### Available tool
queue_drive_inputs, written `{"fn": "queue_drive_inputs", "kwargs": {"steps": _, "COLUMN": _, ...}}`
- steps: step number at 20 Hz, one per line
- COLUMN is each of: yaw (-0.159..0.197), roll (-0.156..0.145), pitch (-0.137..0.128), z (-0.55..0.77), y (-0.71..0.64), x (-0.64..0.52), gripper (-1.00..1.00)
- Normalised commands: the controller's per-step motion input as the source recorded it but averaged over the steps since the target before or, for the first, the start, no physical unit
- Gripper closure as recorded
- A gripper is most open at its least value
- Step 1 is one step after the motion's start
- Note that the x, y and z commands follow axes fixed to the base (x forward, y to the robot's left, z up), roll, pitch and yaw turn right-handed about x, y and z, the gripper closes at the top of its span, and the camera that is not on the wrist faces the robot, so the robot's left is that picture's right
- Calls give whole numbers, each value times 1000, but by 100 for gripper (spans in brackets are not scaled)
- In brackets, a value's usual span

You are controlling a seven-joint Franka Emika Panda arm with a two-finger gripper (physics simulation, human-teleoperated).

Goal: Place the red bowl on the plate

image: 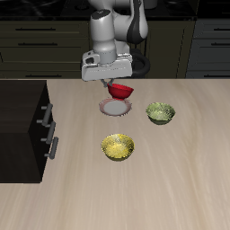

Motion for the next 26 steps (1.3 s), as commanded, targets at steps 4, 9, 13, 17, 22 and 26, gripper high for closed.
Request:
{"fn": "queue_drive_inputs", "kwargs": {"steps": 4, "yaw": -14, "roll": 2, "pitch": 9, "z": -46, "y": -5, "x": -9, "gripper": 100}}
{"fn": "queue_drive_inputs", "kwargs": {"steps": 9, "yaw": 4, "roll": 28, "pitch": -1, "z": -6, "y": 74, "x": -17, "gripper": 100}}
{"fn": "queue_drive_inputs", "kwargs": {"steps": 13, "yaw": 6, "roll": 1, "pitch": 5, "z": -28, "y": 4, "x": 3, "gripper": 100}}
{"fn": "queue_drive_inputs", "kwargs": {"steps": 17, "yaw": 10, "roll": -13, "pitch": 14, "z": -65, "y": -24, "x": 20, "gripper": 100}}
{"fn": "queue_drive_inputs", "kwargs": {"steps": 22, "yaw": 7, "roll": -1, "pitch": 6, "z": -66, "y": 3, "x": -10, "gripper": 100}}
{"fn": "queue_drive_inputs", "kwargs": {"steps": 26, "yaw": -11, "roll": -1, "pitch": 12, "z": -30, "y": -1, "x": 66, "gripper": 100}}
